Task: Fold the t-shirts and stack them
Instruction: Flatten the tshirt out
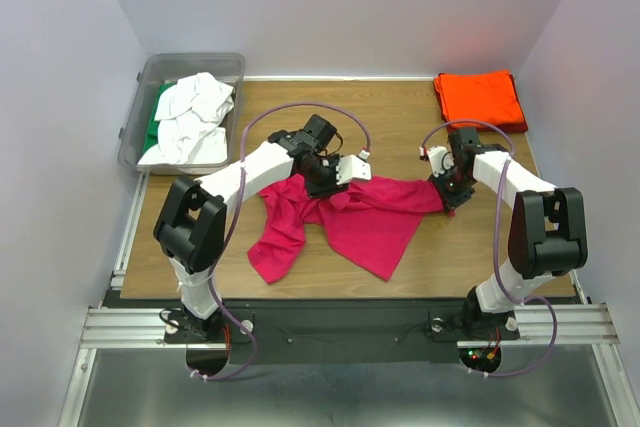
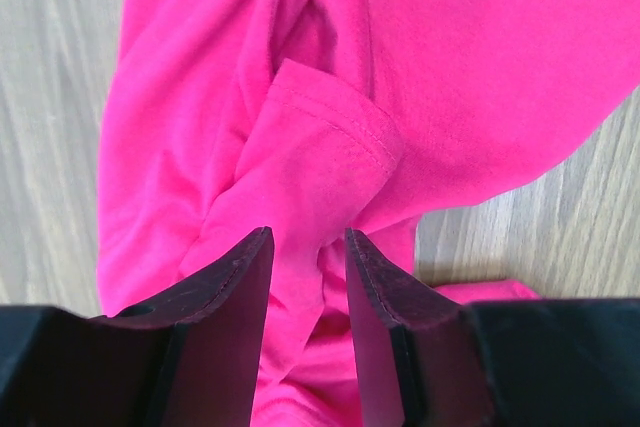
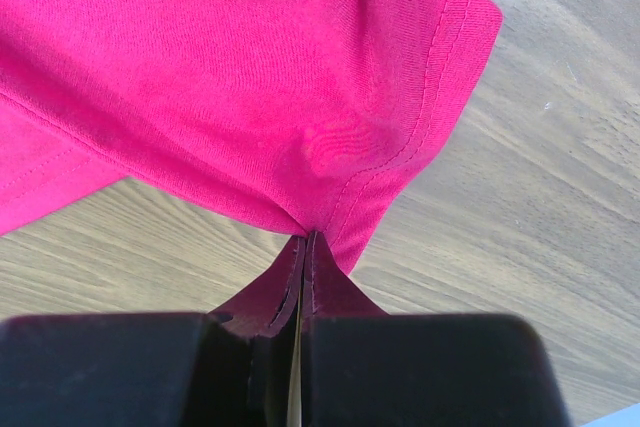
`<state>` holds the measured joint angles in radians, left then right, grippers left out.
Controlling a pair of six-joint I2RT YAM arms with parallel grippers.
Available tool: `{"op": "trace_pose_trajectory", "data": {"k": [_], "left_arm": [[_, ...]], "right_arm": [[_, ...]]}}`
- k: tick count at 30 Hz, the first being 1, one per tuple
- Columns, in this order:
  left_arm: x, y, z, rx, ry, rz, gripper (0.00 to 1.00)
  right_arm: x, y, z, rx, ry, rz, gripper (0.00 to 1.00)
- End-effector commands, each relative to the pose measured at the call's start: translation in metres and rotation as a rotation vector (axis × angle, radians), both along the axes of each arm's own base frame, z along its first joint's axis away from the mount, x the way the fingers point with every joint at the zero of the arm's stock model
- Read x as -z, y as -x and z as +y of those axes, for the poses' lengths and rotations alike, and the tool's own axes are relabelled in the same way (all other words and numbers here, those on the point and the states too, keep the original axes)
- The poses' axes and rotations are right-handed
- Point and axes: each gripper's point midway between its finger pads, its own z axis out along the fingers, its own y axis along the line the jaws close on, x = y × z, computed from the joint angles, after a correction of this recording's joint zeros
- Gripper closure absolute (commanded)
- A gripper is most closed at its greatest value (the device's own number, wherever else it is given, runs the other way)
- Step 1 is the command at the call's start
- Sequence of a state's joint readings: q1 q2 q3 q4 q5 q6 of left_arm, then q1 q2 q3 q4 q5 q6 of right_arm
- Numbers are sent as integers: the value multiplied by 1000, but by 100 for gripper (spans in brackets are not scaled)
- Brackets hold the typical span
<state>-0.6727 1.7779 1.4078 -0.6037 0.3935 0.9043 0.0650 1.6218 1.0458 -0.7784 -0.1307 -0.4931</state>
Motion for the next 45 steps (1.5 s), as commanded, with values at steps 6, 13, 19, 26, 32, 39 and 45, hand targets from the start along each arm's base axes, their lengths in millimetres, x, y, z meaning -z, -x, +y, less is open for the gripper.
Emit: {"op": "trace_pose_trajectory", "data": {"k": [6,13,19,26,32,39,45], "left_arm": [[11,-1,-9,55,-37,10,54],[-6,-4,-14,61,-3,1,64],[-13,-3,-11,62,-2,-8,59],[-13,-6,-12,60,-5,-9,75],[-30,-14,-10,38,30,-21,90],[-93,-53,13,-73,131,-89,100],[-179,-106,40,-264,277,-257,100]], "right_arm": [[-8,-7,-2,-4,3,-20,99],[-8,-6,-4,-5,6,-19,99],[-8,-5,-5,-3,3,-19,99],[-8,-4,-5,-4,5,-20,99],[-11,-6,-9,2,16,-31,99],[-35,-31,-22,37,27,-118,100],[-98,-77,-45,97,52,-301,99]]}}
